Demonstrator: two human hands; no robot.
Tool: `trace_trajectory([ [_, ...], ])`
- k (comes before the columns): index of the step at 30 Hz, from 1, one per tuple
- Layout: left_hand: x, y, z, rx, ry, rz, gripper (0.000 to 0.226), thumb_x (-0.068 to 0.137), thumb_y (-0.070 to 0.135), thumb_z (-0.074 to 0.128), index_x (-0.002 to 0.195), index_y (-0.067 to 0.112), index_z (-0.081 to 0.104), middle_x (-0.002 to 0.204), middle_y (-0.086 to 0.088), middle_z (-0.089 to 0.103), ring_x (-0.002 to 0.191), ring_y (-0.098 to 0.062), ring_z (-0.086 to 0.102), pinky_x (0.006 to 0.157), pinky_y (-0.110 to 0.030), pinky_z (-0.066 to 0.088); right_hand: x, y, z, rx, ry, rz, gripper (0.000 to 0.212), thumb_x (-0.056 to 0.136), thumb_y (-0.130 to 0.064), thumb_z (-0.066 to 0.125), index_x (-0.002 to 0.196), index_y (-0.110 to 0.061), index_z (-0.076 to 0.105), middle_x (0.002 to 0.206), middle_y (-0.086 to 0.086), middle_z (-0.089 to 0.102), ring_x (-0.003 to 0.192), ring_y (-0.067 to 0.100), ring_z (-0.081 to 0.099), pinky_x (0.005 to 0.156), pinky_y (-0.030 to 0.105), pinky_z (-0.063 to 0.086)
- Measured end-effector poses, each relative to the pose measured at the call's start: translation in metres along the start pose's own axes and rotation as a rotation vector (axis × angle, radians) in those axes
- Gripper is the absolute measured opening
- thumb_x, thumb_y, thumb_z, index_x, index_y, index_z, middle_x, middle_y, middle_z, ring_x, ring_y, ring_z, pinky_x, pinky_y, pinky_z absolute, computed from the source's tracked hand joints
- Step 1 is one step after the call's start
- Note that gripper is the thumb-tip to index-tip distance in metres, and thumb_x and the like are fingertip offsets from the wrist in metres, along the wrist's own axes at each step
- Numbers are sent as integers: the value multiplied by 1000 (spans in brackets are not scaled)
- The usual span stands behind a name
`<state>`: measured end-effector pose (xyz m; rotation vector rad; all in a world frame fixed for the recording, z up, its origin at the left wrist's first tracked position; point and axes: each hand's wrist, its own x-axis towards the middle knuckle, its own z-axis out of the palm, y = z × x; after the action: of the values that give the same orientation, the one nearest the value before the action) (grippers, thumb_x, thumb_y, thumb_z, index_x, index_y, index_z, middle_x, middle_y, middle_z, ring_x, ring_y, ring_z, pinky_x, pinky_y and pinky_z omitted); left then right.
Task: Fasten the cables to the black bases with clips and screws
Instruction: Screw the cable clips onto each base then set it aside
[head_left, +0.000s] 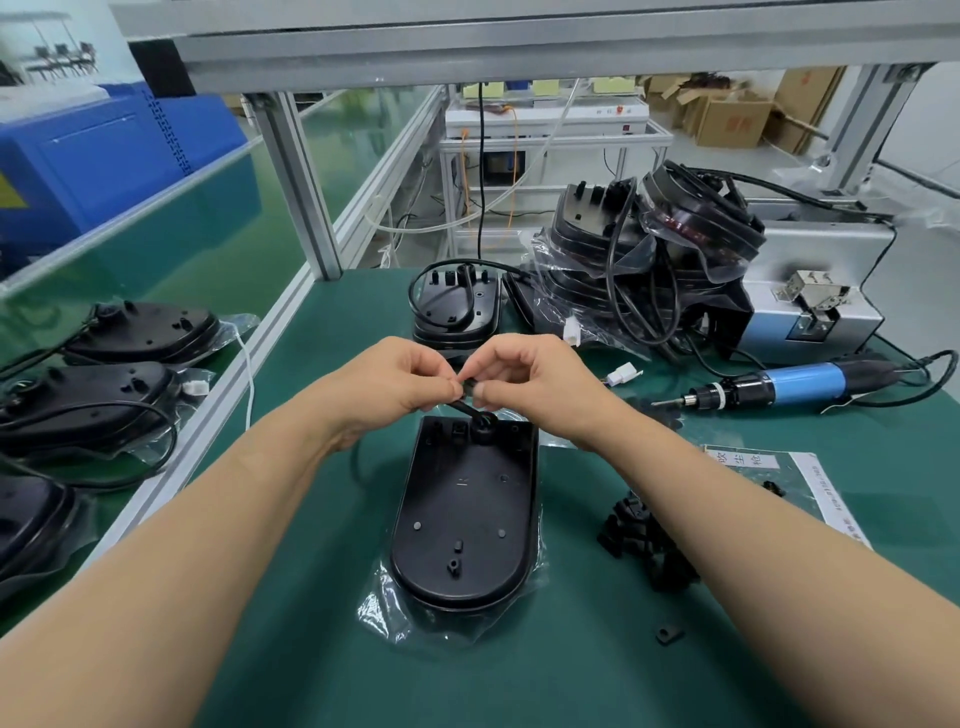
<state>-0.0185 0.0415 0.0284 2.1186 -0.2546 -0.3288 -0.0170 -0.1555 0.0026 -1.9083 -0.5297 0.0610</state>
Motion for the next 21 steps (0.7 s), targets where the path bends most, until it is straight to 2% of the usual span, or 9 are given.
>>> trace_trajectory([
  [2,-1,1,-3,9,-20,15,9,86,11,69,84,3,69,61,4,54,56,-5,45,61,-20,37,-1,2,5,63,17,-1,22,82,9,65,90,-11,71,80,12,72,72,21,67,84,48,59],
  [5,-4,2,-6,67,-75,34,9,80,16,77,88,14,74,72,-5,60,69,-12,52,71,-26,40,0,8,5,-2,53,-16,21,80,7,64,87,-12,69,81,13,70,74,33,66,83,51,57],
  [9,-4,0,-5,111,-45,57,5,78,10,78,80,14,75,74,-10,69,69,-10,59,77,-31,48,-1,15,4,-75,2,-45,20,82,5,66,88,-14,71,76,-5,67,72,13,61,78,35,53],
  [13,-3,-2,-3,120,-50,70,8,82,7,74,79,14,74,73,-4,70,69,-6,60,73,-23,48,-3,18,2,-39,-27,-32,22,82,3,71,90,-17,73,85,1,72,77,30,60,82,40,51],
  [16,-2,-5,0,108,-33,79,8,83,7,73,79,14,72,67,7,65,66,-3,56,69,-17,46,-2,19,0,-7,-57,10,19,84,2,71,95,-13,74,82,-6,70,75,18,57,79,37,50],
  [21,-1,-13,4,88,3,59,4,86,12,71,83,10,69,74,1,61,71,-10,53,76,-28,44,-3,14,-3,0,-147,44,21,91,3,63,106,-7,72,91,0,74,82,3,66,82,19,50],
])
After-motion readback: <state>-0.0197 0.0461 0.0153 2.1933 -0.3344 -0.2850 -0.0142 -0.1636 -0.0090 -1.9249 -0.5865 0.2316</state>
